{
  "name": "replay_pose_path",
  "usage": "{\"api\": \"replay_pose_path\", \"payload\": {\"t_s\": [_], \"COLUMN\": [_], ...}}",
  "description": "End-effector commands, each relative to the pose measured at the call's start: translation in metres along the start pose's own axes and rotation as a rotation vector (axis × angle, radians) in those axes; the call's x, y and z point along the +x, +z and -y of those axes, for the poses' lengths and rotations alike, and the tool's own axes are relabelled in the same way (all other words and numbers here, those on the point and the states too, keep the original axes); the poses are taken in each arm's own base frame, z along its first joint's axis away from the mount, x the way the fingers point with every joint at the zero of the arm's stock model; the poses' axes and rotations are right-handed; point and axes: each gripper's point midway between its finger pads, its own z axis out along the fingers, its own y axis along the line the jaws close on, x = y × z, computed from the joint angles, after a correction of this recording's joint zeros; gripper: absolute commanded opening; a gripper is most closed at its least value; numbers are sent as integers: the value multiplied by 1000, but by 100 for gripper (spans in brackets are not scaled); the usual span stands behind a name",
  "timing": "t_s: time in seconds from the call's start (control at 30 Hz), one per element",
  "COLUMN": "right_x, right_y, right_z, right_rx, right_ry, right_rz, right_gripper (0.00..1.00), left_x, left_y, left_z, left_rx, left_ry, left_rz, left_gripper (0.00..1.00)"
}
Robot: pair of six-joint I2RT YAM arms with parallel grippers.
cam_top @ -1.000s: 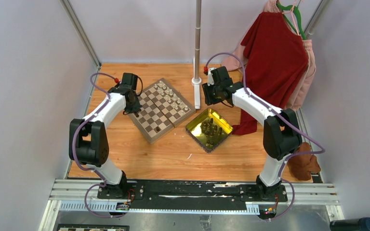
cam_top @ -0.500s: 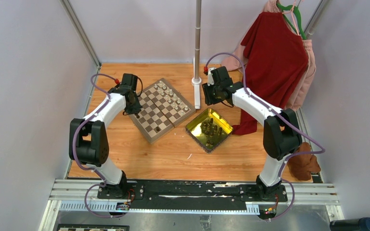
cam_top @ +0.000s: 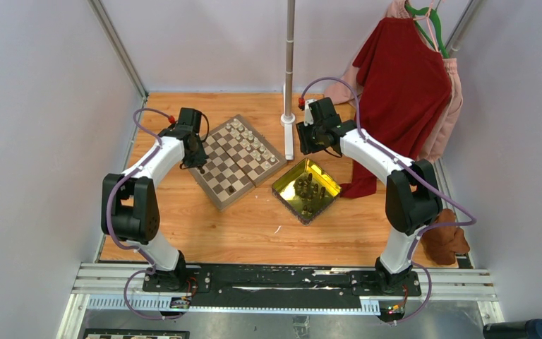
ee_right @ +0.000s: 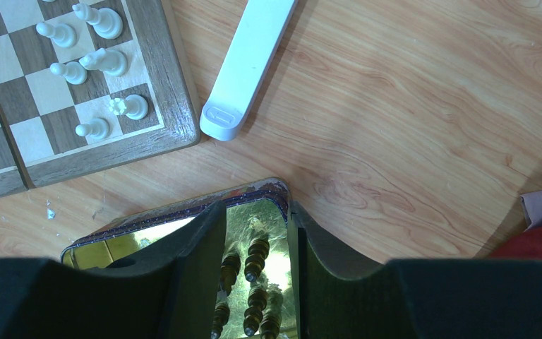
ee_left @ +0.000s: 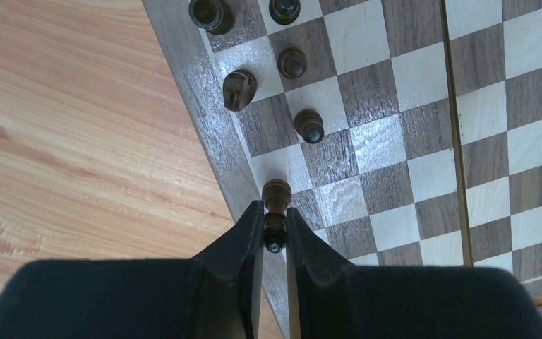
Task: Set up the chess pieces on the board
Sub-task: Place the chess piece on the chessboard.
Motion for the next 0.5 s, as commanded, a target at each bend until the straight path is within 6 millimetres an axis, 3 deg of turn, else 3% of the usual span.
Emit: {"api": "replay_pose_path", "payload": {"t_s": [0.0,0.47], "right_x": [-3,-3], "right_y": [0,3], "right_z": [6,7], "right_rx": [1,1], "right_ry": [15,17], "right_rz": [-3,-9], "right_gripper": [42,42], "left_x": [-7,-10], "left_y": [2,5], "left_z": [-1,-1], "left_rx": [-5,-14], "left_ry": [-3,1], "left_rz": [4,3], "left_gripper": [15,15]}}
